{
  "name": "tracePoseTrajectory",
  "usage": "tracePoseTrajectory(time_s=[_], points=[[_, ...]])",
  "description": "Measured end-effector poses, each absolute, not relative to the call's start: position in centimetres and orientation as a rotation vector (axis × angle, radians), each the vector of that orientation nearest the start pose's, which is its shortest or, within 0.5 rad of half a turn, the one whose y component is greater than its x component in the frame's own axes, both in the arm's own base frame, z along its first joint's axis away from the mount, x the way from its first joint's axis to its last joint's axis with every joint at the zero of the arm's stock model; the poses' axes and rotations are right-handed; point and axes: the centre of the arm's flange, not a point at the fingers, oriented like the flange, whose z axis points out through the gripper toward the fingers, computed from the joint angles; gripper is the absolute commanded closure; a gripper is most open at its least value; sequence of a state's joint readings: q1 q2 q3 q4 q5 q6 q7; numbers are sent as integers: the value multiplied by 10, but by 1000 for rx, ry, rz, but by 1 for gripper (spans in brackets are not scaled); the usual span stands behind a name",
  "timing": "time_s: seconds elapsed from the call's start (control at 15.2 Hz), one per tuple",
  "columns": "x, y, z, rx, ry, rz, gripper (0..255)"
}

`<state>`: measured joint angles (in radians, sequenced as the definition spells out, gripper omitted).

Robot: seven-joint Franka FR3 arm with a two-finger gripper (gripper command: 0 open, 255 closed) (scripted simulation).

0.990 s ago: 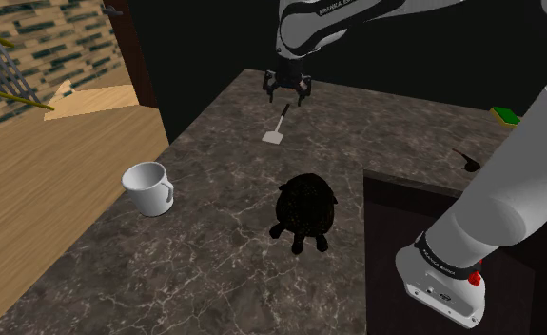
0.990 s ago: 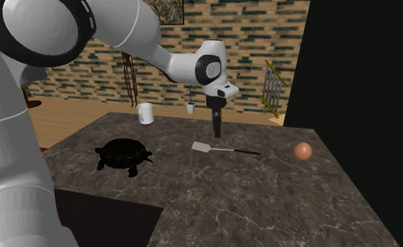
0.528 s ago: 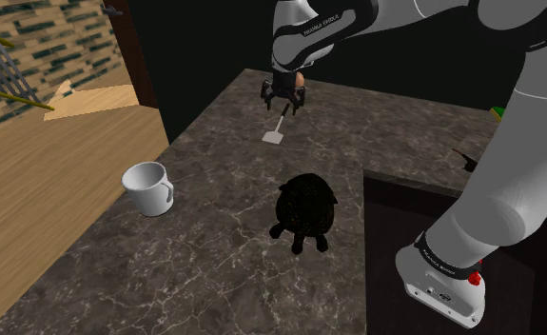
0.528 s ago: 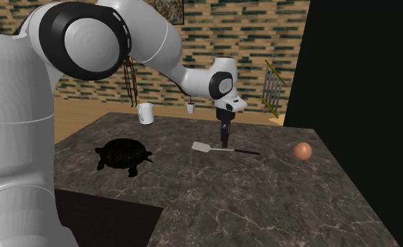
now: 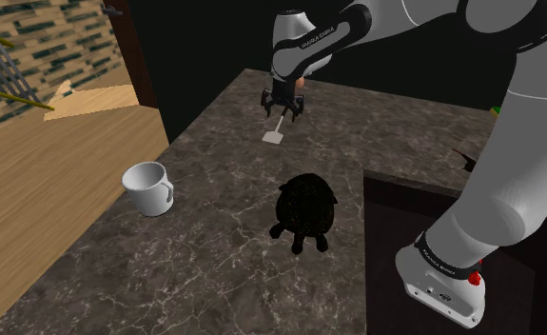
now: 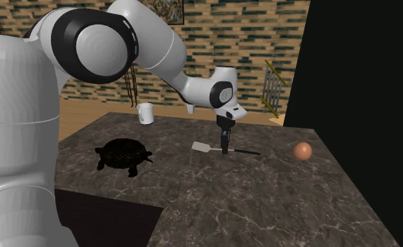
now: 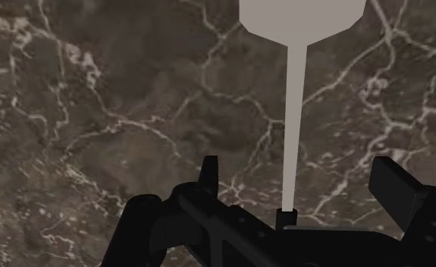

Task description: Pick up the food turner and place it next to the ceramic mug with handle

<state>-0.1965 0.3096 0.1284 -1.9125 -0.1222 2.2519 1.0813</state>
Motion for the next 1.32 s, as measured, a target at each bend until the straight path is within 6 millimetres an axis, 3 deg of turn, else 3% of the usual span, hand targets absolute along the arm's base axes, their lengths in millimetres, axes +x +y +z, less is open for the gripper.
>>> tracePoseTrajectory(time_s=[0.2, 0.26, 0.92, 1.32], points=[[620, -50, 339, -2722, 1633, -91, 0], [620, -50, 339, -2722, 1633, -91, 255], [620, -50, 339, -2722, 1633, -91, 255], [620, -49, 365, -2722, 1633, -91, 255]])
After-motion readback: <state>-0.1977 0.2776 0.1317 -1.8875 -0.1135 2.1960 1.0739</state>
